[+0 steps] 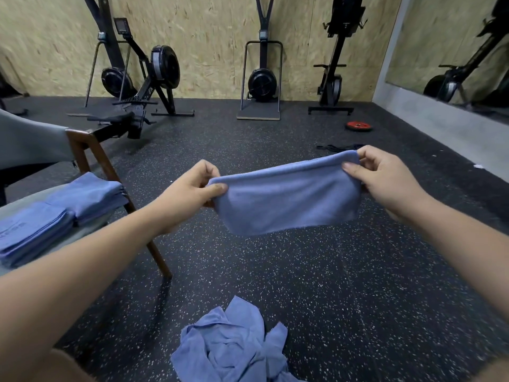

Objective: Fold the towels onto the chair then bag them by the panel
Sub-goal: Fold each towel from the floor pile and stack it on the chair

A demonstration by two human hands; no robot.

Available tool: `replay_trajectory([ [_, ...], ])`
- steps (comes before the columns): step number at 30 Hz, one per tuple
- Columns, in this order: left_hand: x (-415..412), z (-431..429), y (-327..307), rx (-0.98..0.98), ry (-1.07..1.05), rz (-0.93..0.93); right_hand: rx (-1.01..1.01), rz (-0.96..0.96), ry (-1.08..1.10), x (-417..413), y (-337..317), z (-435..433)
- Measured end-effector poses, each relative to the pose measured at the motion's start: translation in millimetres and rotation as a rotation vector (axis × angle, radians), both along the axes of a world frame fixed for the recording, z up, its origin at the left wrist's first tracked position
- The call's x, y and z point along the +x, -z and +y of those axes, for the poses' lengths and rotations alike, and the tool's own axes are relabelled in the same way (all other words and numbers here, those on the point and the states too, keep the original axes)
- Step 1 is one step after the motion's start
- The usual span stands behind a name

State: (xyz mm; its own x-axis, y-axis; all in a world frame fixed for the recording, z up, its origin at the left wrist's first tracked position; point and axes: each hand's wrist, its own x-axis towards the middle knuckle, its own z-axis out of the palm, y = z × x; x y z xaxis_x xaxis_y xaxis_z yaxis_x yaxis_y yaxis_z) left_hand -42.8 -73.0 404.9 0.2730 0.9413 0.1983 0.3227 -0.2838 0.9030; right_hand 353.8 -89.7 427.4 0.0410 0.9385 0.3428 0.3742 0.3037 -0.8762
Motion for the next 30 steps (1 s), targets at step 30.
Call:
replay_trajectory([
  [30, 26.6, -26.9, -10.3, 0.226, 0.21, 0.372, 0.012, -0.058, 0.078, 1.9, 9.2, 5.9],
])
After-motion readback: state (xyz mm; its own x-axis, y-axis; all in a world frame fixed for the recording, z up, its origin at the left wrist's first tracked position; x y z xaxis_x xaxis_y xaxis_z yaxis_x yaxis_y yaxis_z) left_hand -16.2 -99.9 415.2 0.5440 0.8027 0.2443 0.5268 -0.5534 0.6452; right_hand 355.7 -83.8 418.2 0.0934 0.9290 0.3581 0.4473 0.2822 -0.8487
